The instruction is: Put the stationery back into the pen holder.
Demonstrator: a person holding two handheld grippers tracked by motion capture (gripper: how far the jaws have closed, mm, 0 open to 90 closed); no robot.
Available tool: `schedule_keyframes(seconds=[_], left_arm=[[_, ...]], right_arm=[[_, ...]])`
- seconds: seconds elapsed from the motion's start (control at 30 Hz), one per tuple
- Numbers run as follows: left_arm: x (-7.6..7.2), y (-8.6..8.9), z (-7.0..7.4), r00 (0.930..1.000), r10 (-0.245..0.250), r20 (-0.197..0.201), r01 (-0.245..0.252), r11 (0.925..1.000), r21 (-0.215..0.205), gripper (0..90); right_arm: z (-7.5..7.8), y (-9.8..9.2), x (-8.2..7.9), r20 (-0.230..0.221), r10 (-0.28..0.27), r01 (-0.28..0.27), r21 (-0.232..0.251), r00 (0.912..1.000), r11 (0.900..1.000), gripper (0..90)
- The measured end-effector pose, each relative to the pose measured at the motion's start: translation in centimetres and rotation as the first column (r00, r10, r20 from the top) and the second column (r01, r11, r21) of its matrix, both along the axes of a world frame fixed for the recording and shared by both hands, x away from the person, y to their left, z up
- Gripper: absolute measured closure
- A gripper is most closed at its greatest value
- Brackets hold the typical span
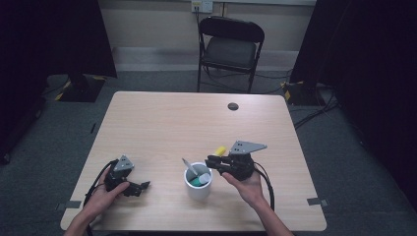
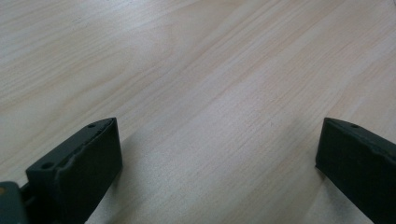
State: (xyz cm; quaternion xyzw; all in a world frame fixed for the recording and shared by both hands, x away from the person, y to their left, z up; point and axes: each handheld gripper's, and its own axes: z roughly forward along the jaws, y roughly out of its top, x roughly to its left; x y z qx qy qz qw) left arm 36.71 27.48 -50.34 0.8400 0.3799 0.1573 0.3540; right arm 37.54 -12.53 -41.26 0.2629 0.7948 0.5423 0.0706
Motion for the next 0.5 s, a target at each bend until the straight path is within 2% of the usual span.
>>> schedule_keyframes(seconds=[0.3,0.5], left_arm=[[0.0,0.0,0.0,1.0,0.0,0.0,0.0,1.0,0.0,0.0],[0.0,0.0,0.0,1.0,0.001,0.0,-0.001,1.0,-0.001,0.0]], right_arm=[[0.0,-1.5,1.1,-0.013,-0.053,0.053,0.0,0.9985,0.999,70.2],[-1.1,-2.7,2.8,-0.047,-0.102,0.1,-0.038,0.9937,0.994,69.6]])
